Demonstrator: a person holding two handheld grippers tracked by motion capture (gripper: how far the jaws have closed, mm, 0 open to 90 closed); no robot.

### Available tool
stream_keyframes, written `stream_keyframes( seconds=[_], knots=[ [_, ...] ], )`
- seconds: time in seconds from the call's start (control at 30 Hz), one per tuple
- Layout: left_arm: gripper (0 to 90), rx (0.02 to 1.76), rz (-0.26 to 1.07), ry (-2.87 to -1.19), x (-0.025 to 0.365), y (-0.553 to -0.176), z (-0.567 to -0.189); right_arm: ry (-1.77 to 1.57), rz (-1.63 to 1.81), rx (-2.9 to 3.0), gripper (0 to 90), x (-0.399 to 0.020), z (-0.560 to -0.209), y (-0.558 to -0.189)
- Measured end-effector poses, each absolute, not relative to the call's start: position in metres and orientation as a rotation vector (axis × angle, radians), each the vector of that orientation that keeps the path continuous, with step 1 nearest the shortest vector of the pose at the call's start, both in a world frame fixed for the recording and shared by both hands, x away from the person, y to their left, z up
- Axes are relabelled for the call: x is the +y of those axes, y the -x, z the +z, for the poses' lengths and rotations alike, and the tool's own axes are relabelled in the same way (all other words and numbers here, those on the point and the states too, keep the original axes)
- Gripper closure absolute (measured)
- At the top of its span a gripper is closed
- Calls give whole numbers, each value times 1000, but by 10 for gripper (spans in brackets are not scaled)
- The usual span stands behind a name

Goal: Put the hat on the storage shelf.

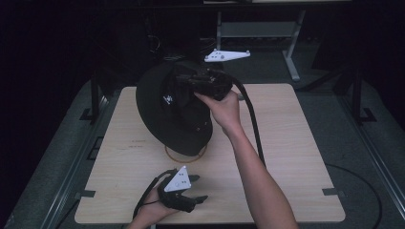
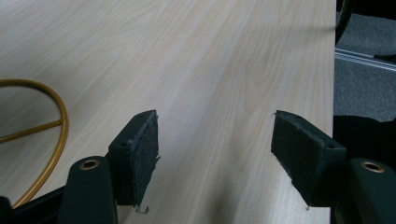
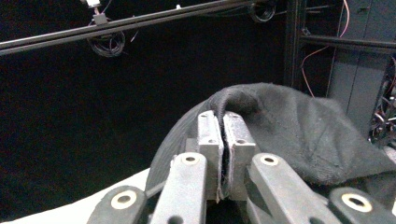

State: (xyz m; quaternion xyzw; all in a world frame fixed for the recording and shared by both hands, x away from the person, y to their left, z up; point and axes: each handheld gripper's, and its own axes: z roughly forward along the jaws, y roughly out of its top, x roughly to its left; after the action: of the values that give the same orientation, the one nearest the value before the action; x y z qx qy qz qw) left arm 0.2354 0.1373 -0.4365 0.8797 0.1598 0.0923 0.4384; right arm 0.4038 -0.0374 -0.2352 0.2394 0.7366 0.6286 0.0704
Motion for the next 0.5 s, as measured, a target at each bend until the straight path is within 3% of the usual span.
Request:
stream_keyframes(
  seconds=[0.5],
  knots=[
    [310,379,220,-2202,133,-232,-438,-724,1869,2271,847,-15,-245,-409]
  ],
)
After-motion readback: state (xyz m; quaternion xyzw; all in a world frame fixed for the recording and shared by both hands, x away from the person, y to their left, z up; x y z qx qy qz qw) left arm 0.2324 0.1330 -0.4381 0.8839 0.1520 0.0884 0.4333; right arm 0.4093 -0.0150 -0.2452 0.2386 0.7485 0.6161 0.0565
